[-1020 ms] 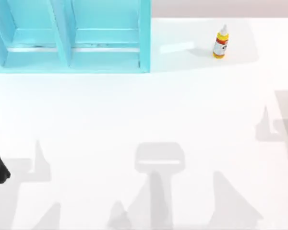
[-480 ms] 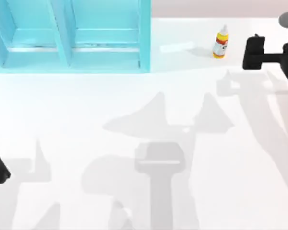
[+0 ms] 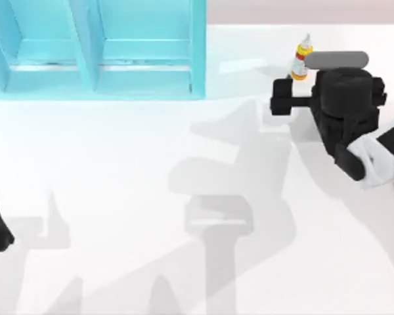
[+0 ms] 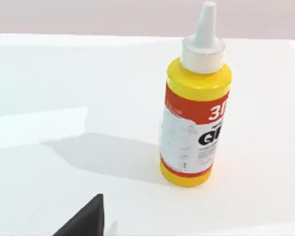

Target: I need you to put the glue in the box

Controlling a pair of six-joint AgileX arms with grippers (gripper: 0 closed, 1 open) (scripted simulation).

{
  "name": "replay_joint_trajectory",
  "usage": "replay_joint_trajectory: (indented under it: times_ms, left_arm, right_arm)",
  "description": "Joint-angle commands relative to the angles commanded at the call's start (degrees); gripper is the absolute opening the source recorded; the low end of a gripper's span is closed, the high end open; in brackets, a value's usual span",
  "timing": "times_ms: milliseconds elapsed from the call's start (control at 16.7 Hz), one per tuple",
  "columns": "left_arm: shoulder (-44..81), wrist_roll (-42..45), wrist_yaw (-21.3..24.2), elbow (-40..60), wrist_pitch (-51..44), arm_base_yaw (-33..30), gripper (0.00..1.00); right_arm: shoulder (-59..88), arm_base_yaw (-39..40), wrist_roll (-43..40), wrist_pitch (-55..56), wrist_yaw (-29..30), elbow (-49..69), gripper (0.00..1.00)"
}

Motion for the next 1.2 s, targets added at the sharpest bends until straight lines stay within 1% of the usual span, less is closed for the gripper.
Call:
replay_joint_trajectory:
  times_ms: [180,480,600,1200]
  left_arm:
    - [0.0,0.0,0.0,0.0,0.0,0.0,1.0]
    - [0.0,0.0,0.0,0.0,0.0,0.0,1.0]
    - [0.0,0.0,0.0,0.0,0.0,0.0,1.0]
    - [0.0,0.0,0.0,0.0,0.0,0.0,1.0]
  right_arm:
    - [3.3,0.6,0.2,1.8,0.6,2.1,1.0]
    - [3.2,0.2,0.2,1.7,0.4,2.0,1.0]
    - [4.6,0.0,0.1,1.1,0.1,4.1,1.0]
    - [19.8,-3.4,-1.3,-7.9,-3.0,29.0,1.0]
